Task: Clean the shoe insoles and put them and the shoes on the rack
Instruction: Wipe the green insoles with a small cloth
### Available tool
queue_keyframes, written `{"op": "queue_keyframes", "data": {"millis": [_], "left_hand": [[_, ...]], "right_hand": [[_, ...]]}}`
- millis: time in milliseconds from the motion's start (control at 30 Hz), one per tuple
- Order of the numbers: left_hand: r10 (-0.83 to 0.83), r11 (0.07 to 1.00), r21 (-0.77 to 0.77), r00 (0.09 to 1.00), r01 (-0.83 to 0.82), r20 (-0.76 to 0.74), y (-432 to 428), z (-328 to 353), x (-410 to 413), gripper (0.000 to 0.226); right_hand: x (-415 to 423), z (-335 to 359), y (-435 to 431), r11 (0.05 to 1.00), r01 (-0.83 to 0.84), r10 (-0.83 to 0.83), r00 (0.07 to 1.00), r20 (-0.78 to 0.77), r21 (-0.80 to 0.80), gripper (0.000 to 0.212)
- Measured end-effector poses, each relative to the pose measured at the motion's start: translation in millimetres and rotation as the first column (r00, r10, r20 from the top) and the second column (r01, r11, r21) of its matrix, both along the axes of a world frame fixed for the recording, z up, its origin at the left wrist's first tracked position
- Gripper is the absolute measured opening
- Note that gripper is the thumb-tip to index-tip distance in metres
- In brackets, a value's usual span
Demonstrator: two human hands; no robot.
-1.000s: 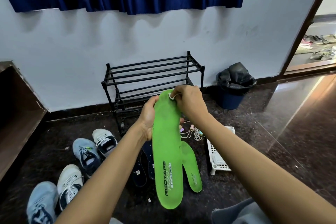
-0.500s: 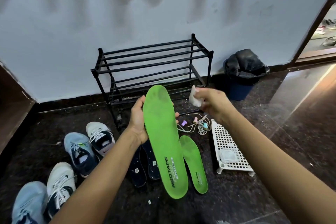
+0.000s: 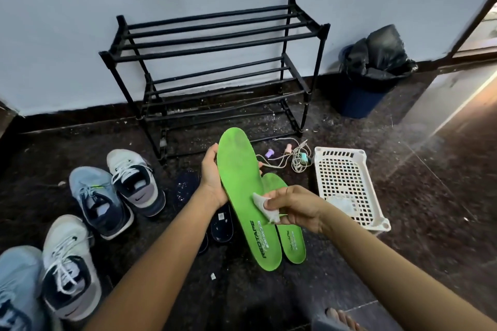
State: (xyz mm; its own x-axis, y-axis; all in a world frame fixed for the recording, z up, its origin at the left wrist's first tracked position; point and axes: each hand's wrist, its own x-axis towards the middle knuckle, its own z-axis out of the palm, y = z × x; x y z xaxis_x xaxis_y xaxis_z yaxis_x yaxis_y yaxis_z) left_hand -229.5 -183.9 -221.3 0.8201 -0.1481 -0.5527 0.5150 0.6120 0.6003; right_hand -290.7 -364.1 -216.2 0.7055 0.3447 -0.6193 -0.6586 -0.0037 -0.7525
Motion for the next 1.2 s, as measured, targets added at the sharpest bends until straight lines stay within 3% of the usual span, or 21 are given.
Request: {"op": "queue_keyframes", "data": {"millis": [200,433,833,1200], "left_hand": [[0.051,0.979,0.205,0.988,-0.021,-0.145,-9.3,-41.6,-6.4,0.052],[-0.014,0.921,0.367,0.954,0.129,-0.301,-8.7,-98.1,-33.6,0.045],[-0.083,0.838,0.489,0.942,0.243,-0.326,-4.4,-140.4,-58.7,0.036],[-0.144,0.788,0.539,0.94,0.297,-0.308,-10.0,-136.5,-63.9,0.032]], "right_hand": [[-6.5,-58.1,4.0,0.954,0.208,-0.186,0.976,0.116,-0.217,0.004],[-9.2,-113.7,5.6,0.845,0.35,-0.261,0.93,0.26,-0.403,0.01],[2.2,-172.6,20.6,0.819,0.292,-0.28,0.955,0.1,-0.494,0.009],[7.5,-180.3,23.1,0.836,0.213,-0.201,0.976,0.078,-0.506,0.009]]}}
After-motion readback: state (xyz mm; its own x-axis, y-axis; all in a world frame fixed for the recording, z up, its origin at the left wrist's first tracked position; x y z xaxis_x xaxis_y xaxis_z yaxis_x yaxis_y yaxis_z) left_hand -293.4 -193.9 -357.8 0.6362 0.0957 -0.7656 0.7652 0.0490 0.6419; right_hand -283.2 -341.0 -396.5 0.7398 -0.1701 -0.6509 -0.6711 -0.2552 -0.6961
